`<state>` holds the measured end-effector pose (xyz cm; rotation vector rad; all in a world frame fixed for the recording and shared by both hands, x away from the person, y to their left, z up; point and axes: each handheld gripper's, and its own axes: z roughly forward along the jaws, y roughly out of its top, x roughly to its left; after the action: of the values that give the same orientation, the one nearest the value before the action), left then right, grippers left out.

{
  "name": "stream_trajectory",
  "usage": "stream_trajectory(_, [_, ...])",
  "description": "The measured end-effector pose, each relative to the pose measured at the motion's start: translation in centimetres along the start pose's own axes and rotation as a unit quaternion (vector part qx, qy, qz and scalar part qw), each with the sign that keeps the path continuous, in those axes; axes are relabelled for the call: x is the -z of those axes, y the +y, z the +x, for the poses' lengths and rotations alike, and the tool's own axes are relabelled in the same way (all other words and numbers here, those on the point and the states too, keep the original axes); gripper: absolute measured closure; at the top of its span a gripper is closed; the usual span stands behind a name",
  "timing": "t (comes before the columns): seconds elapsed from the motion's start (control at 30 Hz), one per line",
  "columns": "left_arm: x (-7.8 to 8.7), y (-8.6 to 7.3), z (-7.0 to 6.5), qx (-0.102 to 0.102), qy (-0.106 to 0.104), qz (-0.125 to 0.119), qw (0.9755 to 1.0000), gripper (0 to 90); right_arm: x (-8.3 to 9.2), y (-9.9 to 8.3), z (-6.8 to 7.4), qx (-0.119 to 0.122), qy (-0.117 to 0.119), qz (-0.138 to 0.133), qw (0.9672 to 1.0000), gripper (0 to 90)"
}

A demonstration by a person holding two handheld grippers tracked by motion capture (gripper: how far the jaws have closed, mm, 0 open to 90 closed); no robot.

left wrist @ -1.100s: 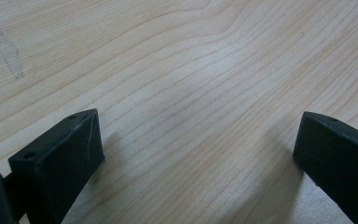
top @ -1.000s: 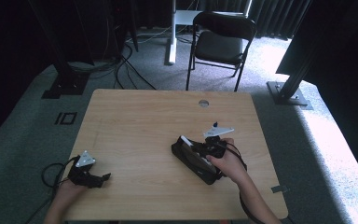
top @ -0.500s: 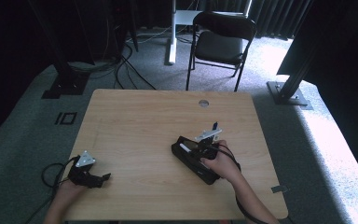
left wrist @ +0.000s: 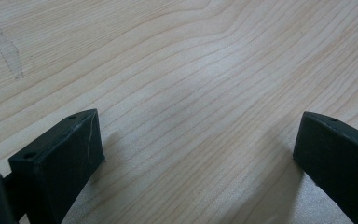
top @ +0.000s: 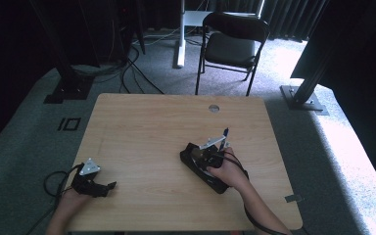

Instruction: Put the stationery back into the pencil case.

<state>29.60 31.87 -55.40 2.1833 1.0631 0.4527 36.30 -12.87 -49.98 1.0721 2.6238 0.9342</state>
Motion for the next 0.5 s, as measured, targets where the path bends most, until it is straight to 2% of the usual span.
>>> stream_trajectory(0.13, [0.0,0.0,0.0,0.000,0.000,0.000,1.0000,1.6,0.9,0.1,-0.1,-0.005,0.007,-0.016,0.9998,73.5])
stream_trajectory(0.23, [0.0,0.0,0.0,0.000,0.000,0.000,1.0000,1.6,2.5,0.4,-0.3,-0.017,0.020,-0.049,0.9985,72.4])
stream_trajectory(0.27, [0.0,0.0,0.0,0.000,0.000,0.000,1.0000,1.6,2.5,0.4,-0.3,-0.017,0.020,-0.049,0.9985,72.4])
stream_trajectory(0.3, [0.0,0.0,0.0,0.000,0.000,0.000,1.0000,1.6,3.6,0.6,-0.6,-0.024,0.019,-0.071,0.9970,71.6])
stream_trajectory(0.37, [0.0,0.0,0.0,0.000,0.000,0.000,1.0000,1.6,4.9,0.7,-1.3,-0.032,0.011,-0.096,0.9948,71.3])
stream_trajectory(0.4, [0.0,0.0,0.0,-0.001,0.000,0.000,1.0000,1.6,6.0,0.7,-2.2,-0.049,0.001,-0.114,0.9923,70.7])
stream_trajectory(0.43, [0.0,0.0,0.0,-0.001,0.000,0.000,1.0000,1.6,6.0,0.7,-2.2,-0.049,0.001,-0.114,0.9923,70.7])
stream_trajectory(0.47, [0.0,0.0,0.0,-0.001,0.000,0.000,1.0000,1.6,6.8,0.6,-3.2,-0.061,-0.017,-0.127,0.9899,70.7])
stream_trajectory(0.5, [0.0,0.0,0.0,-0.001,0.000,0.000,1.0000,1.6,6.8,0.6,-3.2,-0.061,-0.017,-0.127,0.9899,70.7])
